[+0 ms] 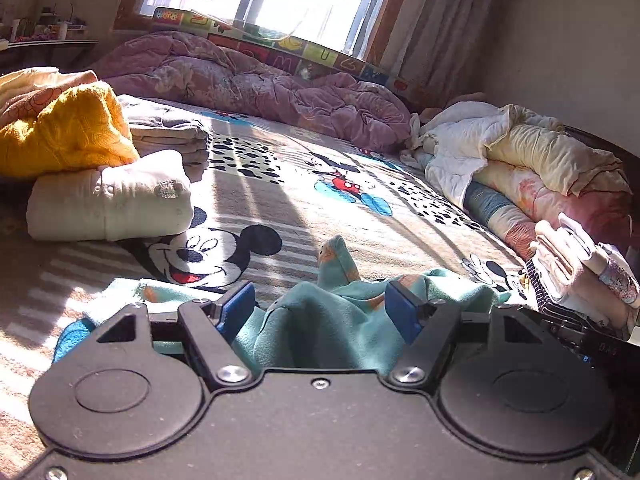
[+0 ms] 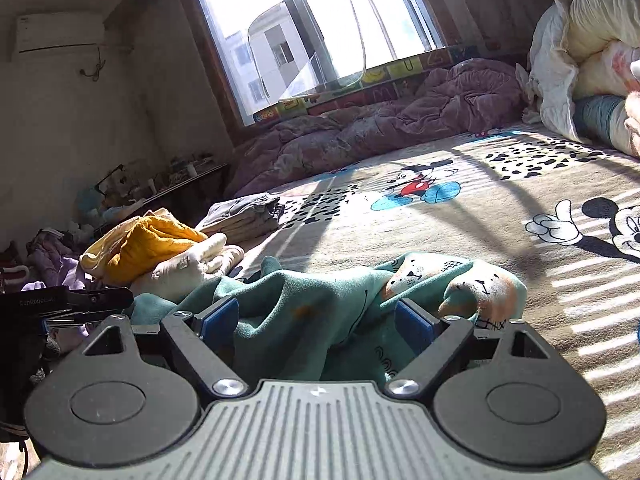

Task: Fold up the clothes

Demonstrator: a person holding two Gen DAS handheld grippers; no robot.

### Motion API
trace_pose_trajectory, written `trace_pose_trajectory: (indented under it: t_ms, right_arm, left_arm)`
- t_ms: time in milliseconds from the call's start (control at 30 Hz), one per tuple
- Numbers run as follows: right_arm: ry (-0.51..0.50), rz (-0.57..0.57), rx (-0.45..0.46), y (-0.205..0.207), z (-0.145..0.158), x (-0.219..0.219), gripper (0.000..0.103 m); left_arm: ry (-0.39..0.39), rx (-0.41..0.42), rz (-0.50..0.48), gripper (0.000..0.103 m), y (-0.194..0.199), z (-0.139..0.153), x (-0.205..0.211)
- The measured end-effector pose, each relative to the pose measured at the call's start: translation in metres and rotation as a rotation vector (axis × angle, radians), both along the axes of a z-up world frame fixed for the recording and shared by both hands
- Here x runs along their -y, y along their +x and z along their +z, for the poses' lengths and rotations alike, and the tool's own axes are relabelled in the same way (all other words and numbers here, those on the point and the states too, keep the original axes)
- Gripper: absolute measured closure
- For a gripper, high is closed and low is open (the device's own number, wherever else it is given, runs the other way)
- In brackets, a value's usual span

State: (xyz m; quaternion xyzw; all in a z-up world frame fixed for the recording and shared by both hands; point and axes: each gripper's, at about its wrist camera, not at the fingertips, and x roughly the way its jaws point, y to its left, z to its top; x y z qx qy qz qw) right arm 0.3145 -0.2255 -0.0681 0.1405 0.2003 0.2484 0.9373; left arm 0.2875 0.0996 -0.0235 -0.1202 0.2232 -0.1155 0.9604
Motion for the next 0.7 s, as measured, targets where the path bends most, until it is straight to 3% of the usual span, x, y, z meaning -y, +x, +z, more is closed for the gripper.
trace_pose_trajectory:
  t_ms: [133, 267, 300, 333, 400, 433, 567, 700]
  right_arm:
    - [0.004, 0.063, 0.027, 0.017, -0.006, -0.023, 0.035]
    - [0.063, 0.051, -0.01, 0.033, -0.018, -0.023, 0.035]
    - [0.072, 0.068, -0.015, 0.032, -0.02, -0.023, 0.038]
    - [0.081, 0.085, -0.02, 0.032, -0.022, -0.022, 0.047]
    - [0.096, 0.113, -0.002, 0.027, -0.02, -0.022, 0.064]
    - [0.1, 0.123, 0.011, 0.023, -0.018, -0.021, 0.069]
    - [0.085, 0.174, 0.042, 0.0, -0.01, -0.018, 0.071]
    - [-0.005, 0.232, 0.046, -0.041, -0.001, -0.017, 0.071]
  left_arm:
    - [0.099, 0.028, -0.05, 0.032, 0.015, 0.006, 0.036]
    - [0.201, -0.037, -0.113, 0.032, 0.038, -0.017, 0.063]
    - [0.21, -0.06, -0.121, 0.043, 0.041, -0.026, 0.065]
    - [0.22, -0.071, -0.131, 0.078, 0.041, -0.033, 0.068]
    - [0.252, -0.051, -0.156, 0.089, 0.034, -0.038, 0.073]
    - [0.276, -0.022, -0.183, 0.091, 0.027, -0.035, 0.076]
    - [0.365, 0.071, -0.294, 0.093, -0.006, -0.028, 0.082]
    - [0.466, 0.085, -0.405, 0.093, -0.048, -0.033, 0.09]
